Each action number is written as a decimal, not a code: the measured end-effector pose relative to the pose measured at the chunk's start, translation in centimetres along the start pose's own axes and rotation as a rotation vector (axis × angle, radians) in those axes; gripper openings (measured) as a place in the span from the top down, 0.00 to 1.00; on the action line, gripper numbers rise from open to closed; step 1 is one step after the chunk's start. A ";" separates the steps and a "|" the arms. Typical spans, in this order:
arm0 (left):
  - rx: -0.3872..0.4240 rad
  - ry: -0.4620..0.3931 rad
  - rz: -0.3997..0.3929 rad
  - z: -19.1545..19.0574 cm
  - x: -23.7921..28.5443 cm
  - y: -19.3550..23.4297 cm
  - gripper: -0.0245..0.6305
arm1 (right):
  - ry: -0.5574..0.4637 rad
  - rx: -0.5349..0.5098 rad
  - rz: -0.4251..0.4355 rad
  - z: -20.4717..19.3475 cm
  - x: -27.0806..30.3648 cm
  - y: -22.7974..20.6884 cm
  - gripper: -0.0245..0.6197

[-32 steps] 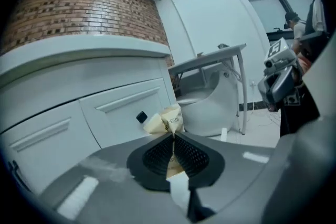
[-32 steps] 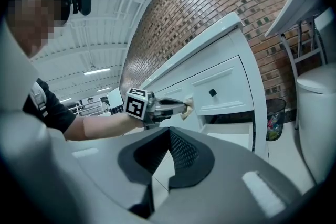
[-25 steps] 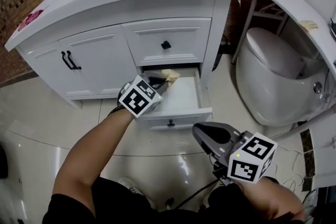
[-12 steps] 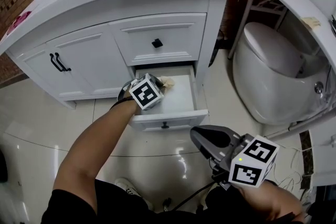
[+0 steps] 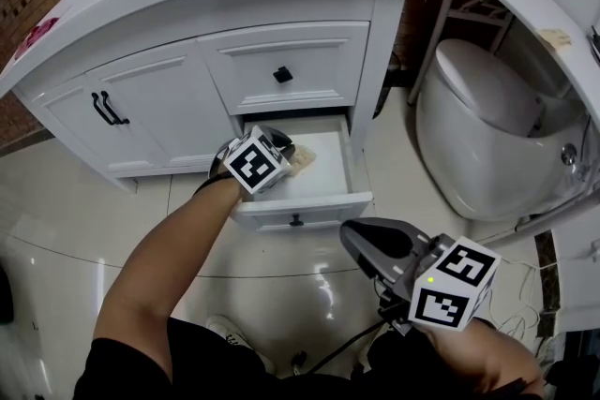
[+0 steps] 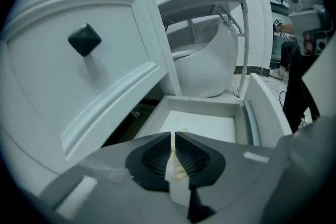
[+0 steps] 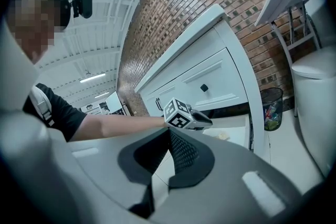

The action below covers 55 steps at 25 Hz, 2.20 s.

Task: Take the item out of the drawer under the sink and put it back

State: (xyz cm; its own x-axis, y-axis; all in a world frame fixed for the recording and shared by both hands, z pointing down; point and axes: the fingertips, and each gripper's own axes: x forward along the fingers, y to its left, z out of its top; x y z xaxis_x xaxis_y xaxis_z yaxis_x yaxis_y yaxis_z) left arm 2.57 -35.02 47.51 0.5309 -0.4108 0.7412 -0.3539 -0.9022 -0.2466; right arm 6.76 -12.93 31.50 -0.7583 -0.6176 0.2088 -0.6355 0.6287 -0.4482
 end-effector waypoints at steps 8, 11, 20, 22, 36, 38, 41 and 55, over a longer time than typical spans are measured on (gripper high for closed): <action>-0.026 -0.230 0.117 3.6 -10.5 -0.4 0.95 | -0.003 -0.035 -0.014 -0.3 0.0 1.0 0.96; -0.086 -0.284 0.101 3.7 -13.4 -2.1 0.95 | -0.009 -0.051 -0.019 -0.2 -0.1 1.4 0.96; -0.222 -0.463 0.069 3.8 -20.6 -7.0 0.96 | -0.028 -0.092 -0.034 0.2 -0.3 2.0 0.96; -0.255 -0.520 0.073 4.0 -22.6 -7.8 0.95 | -0.033 -0.104 -0.035 0.3 -0.5 2.2 0.96; -0.380 -0.702 0.032 3.0 -28.8 -14.3 0.95 | -0.040 -0.165 -0.059 -0.1 -1.5 3.1 0.96; -0.382 -0.702 0.015 2.5 -28.6 -14.9 0.95 | -0.030 -0.162 -0.061 -0.3 -1.6 3.3 0.96; -0.380 -0.707 -0.001 2.0 -28.6 -15.4 0.96 | -0.026 -0.153 -0.061 -0.7 -2.0 3.8 0.96; -0.376 -0.711 -0.029 1.8 -28.4 -15.8 0.95 | 0.010 -0.186 -0.085 -1.9 -1.4 4.2 0.96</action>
State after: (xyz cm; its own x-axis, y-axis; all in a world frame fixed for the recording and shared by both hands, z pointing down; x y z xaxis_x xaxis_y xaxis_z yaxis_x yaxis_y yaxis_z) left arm -5.52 -9.32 29.22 0.8622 -0.4874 0.1379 -0.5008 -0.8611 0.0876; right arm 4.85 -8.55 31.02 -0.7019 -0.6676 0.2484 -0.7122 0.6518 -0.2607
